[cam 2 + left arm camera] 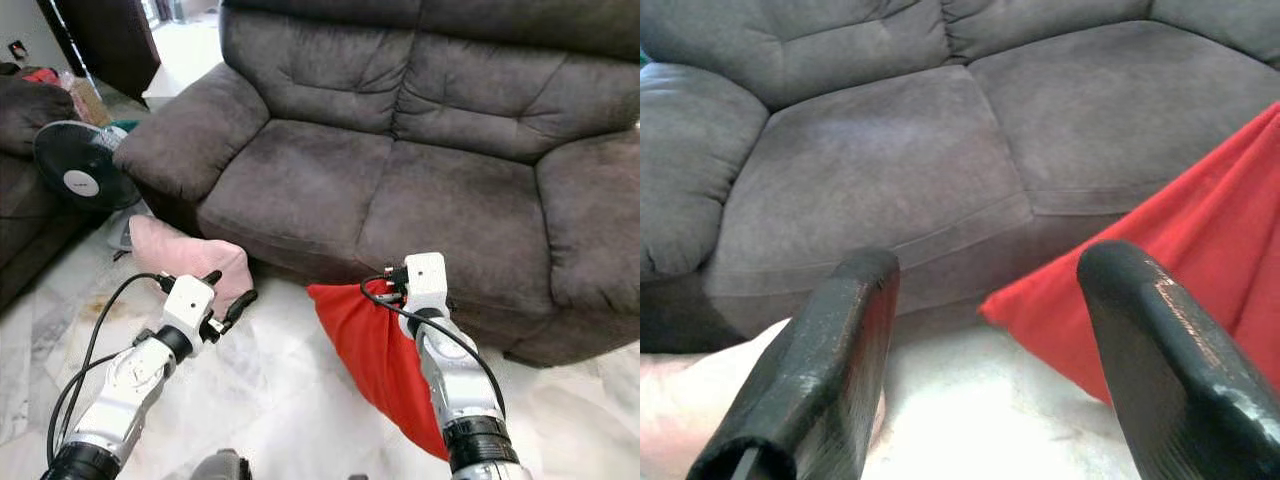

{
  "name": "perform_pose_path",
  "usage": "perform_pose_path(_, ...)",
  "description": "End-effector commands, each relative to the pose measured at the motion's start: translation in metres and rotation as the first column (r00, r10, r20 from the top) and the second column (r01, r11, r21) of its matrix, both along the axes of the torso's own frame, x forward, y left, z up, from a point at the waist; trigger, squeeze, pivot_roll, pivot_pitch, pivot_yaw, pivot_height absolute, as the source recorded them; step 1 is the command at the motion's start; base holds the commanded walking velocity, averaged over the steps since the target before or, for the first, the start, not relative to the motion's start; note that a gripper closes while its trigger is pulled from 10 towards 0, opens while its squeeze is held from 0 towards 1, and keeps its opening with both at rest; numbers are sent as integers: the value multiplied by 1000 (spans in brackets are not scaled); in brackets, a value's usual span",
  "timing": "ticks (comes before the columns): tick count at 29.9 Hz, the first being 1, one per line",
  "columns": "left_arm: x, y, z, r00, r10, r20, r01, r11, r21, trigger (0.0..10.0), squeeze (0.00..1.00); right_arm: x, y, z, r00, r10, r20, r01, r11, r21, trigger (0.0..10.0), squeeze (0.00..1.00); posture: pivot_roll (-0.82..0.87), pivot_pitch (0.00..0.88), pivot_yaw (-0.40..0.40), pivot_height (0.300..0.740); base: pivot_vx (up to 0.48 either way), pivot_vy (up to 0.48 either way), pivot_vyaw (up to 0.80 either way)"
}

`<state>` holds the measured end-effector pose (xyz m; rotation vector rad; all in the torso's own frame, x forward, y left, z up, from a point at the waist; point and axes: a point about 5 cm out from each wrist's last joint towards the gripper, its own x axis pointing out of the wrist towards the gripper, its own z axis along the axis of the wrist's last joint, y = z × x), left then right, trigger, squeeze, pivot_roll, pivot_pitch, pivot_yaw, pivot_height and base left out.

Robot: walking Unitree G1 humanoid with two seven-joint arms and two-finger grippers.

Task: Move the pillow to the sofa from floor

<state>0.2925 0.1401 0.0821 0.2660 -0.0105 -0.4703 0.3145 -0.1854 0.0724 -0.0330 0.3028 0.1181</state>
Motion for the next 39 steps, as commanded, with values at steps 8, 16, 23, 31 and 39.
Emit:
perform_pose_path(8, 1, 2, 2, 1000, 16, 14, -16, 1000, 8, 10000, 0, 10, 3, 28, 989, 12, 148, -13, 1000, 4, 10000, 0, 89, 36, 4, 740, -207, 0, -781)
perform_pose_path(16, 1, 4, 2, 999, 26, 18, -26, 1000, 12, 10000, 0, 11, 3, 27, 990, 14, 143, -14, 1000, 0, 10000, 0, 91, 42, -2, 740, 0, 0, -781)
perform_pose_path(23, 1, 4, 2, 999, 36, 19, -36, 999, 10, 10000, 0, 12, 3, 27, 990, 13, 142, -13, 1000, -1, 10000, 0, 91, 46, -7, 740, 0, 0, -781)
perform_pose_path(31, 1, 3, 2, 1000, 21, 4, -21, 1000, -11, 10000, 0, 13, -1, 24, 991, -35, 127, 36, 999, -8, 10000, 0, 90, 52, -8, 740, 0, 0, -781)
perform_pose_path(39, -17, -8, -6, 935, -297, -195, 297, 954, -33, 10000, 0, 16, 13, 30, 988, 46, 145, -40, 998, -45, 10000, 0, 93, 54, -7, 740, 0, 0, 0)
